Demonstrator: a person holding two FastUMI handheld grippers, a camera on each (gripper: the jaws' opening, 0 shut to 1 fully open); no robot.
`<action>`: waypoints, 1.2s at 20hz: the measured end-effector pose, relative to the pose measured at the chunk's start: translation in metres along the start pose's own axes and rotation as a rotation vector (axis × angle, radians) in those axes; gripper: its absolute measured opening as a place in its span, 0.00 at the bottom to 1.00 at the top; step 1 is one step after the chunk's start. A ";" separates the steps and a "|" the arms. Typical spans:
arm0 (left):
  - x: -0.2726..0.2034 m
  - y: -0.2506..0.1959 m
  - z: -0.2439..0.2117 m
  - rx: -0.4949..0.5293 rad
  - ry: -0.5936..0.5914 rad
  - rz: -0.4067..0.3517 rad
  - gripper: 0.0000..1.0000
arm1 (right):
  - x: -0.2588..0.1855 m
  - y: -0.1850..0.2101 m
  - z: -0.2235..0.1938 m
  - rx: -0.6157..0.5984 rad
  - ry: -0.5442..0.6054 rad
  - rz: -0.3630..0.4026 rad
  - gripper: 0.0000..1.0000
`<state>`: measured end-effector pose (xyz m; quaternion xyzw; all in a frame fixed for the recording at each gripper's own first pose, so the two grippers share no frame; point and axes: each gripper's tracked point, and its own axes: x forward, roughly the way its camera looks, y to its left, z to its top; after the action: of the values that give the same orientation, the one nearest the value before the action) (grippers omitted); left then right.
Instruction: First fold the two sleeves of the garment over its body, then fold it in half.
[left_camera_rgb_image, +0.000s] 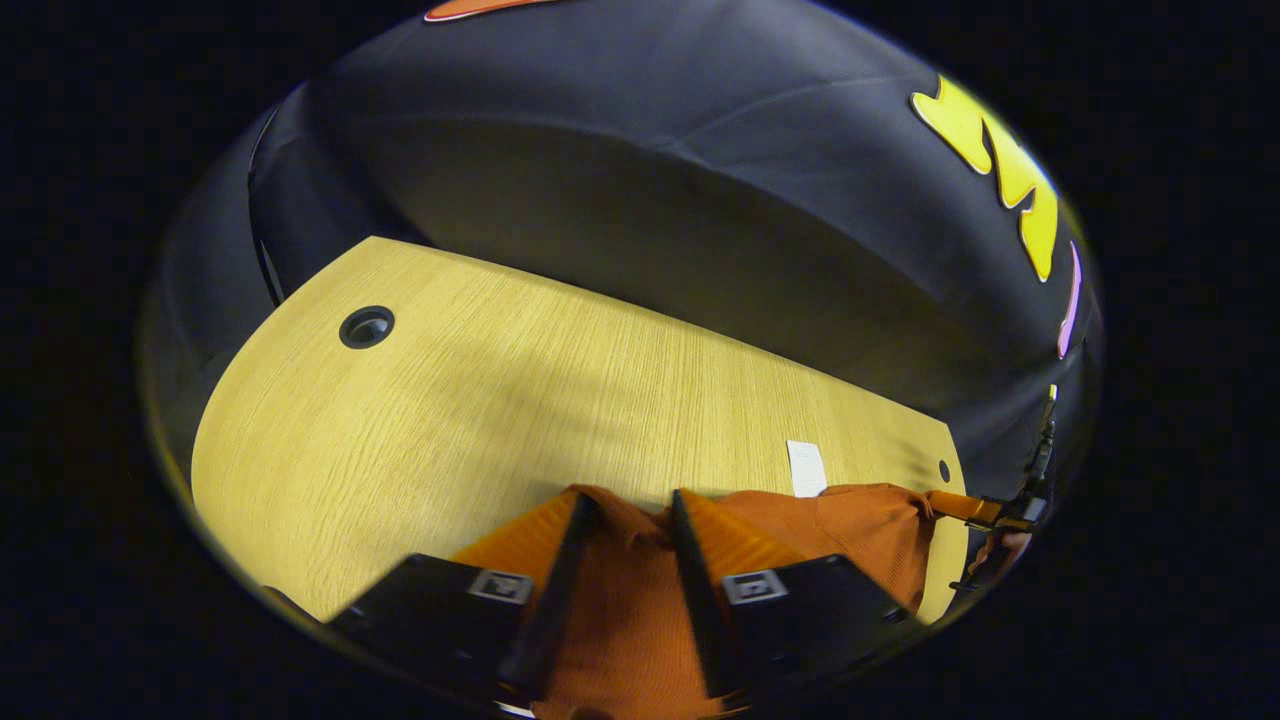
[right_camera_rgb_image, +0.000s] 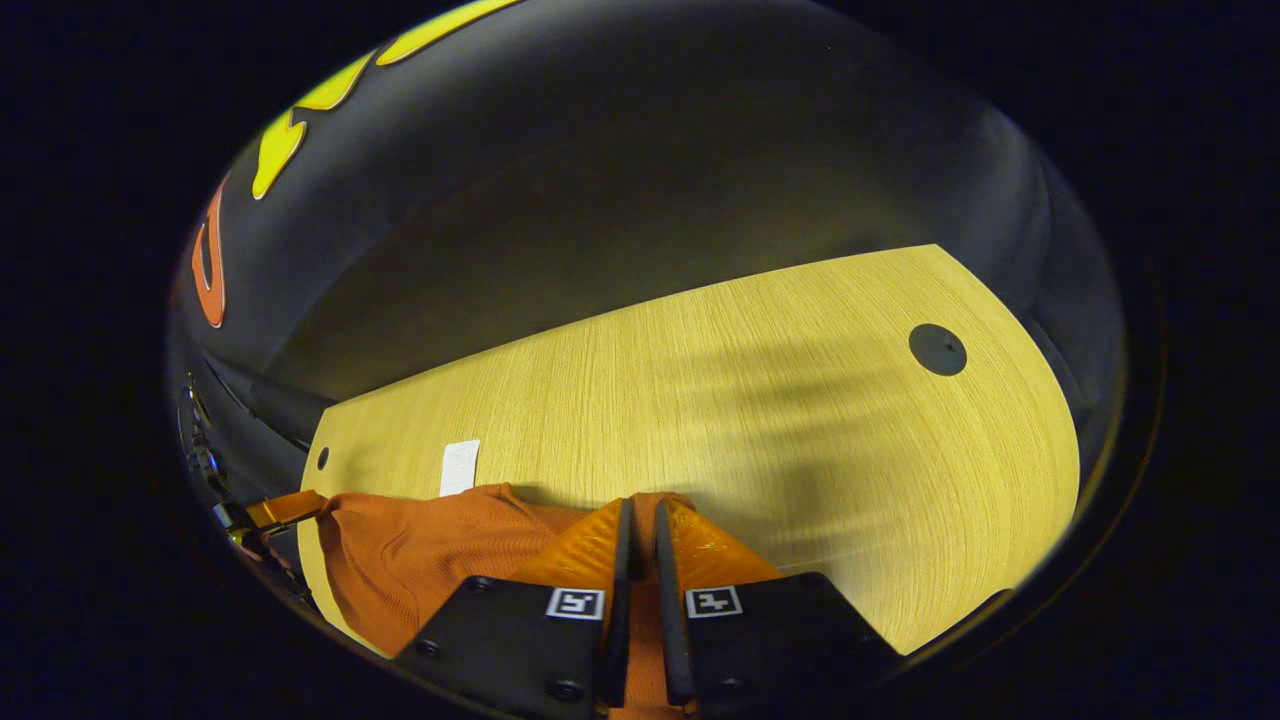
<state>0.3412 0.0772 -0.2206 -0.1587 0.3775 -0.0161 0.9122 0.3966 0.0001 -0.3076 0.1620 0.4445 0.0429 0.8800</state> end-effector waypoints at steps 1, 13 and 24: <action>-0.006 0.000 0.008 0.007 -0.022 0.009 0.74 | -0.004 0.002 0.003 0.010 -0.015 0.007 0.19; -0.130 -0.031 0.029 0.098 -0.239 0.023 0.99 | -0.148 0.041 0.033 -0.181 -0.322 -0.065 0.76; -0.362 -0.079 0.019 0.143 -0.702 0.033 0.98 | -0.401 0.136 -0.040 -0.252 -0.720 0.045 0.86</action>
<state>0.1024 0.0619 0.0635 -0.0845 0.0416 0.0277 0.9952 0.1333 0.0506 0.0227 0.0669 0.0947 0.0570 0.9916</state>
